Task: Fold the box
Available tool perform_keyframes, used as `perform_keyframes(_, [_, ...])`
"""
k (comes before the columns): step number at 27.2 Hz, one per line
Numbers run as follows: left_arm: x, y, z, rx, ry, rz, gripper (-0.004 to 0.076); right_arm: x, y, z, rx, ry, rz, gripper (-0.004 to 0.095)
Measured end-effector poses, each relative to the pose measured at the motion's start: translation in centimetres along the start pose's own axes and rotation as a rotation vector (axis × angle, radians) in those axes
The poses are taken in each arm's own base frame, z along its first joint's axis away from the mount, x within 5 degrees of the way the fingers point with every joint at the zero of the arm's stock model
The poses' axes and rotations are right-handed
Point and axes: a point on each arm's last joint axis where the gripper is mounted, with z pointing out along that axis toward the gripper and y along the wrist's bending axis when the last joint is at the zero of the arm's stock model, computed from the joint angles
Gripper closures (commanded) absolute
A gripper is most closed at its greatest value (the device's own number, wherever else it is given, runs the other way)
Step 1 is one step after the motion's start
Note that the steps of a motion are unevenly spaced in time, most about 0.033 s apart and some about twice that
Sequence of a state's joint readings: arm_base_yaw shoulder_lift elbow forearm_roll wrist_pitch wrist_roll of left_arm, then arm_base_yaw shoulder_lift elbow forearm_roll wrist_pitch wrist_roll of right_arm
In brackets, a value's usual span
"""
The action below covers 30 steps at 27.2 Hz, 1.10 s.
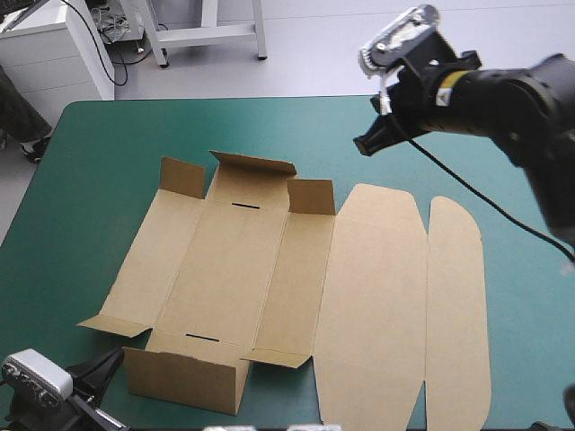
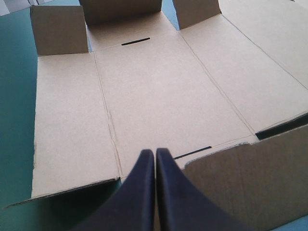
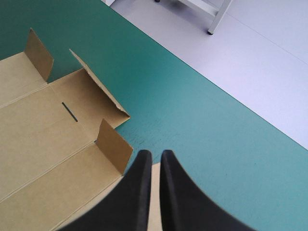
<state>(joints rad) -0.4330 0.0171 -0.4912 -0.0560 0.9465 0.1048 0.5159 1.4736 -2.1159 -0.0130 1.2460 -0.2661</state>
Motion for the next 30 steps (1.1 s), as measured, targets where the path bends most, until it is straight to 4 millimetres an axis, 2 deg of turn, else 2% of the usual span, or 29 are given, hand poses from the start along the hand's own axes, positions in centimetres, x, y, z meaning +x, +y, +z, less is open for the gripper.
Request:
perform_keyframes(1, [0.0, 0.0, 0.0, 0.000, 0.000, 0.000, 0.0731, 0.8, 0.2, -1.7, 0.002, -0.006, 0.008, 0.0921])
perform_keyframes(4, [0.0, 0.0, 0.0, 0.000, 0.000, 0.000, 0.0731, 5.4, 1.4, -6.0, -0.009, 0.036, 0.040, 0.0921])
perform_keyframes(5, [0.0, 0.0, 0.0, 0.000, 0.000, 0.000, 0.0731, 7.0, 1.8, -6.6, -0.014, 0.061, 0.051, 0.0921])
perform_keyframes(6, [0.0, 0.0, 0.0, 0.000, 0.000, 0.000, 0.0731, 9.7, 2.6, -7.2, -0.022, 0.104, 0.073, 0.0921])
perform_keyframes(7, [0.0, 0.0, 0.0, 0.000, 0.000, 0.000, 0.0731, 11.2, 3.0, -7.4, -0.027, 0.126, 0.082, 0.0921])
perform_keyframes(16, [0.0, 0.0, 0.0, 0.000, 0.000, 0.000, 0.0731, 23.2, 6.5, -6.5, -0.040, 0.148, 0.171, 0.0921])
perform_keyframes(20, [0.1, 0.0, 0.0, 0.001, 0.012, 0.000, 0.0731, 27.5, 7.9, -5.7, -0.059, 0.104, 0.222, 0.0921])
perform_keyframes(25, [0.1, 0.0, 0.0, 0.001, 0.009, 0.000, 0.0731, 31.1, 9.2, -5.1, -0.073, 0.041, 0.257, 0.0921])
perform_keyframes(30, [-0.2, 0.0, 0.0, -0.002, -0.019, 0.000, 0.0725, 32.8, 9.7, -5.1, -0.074, 0.016, 0.278, 0.0921])
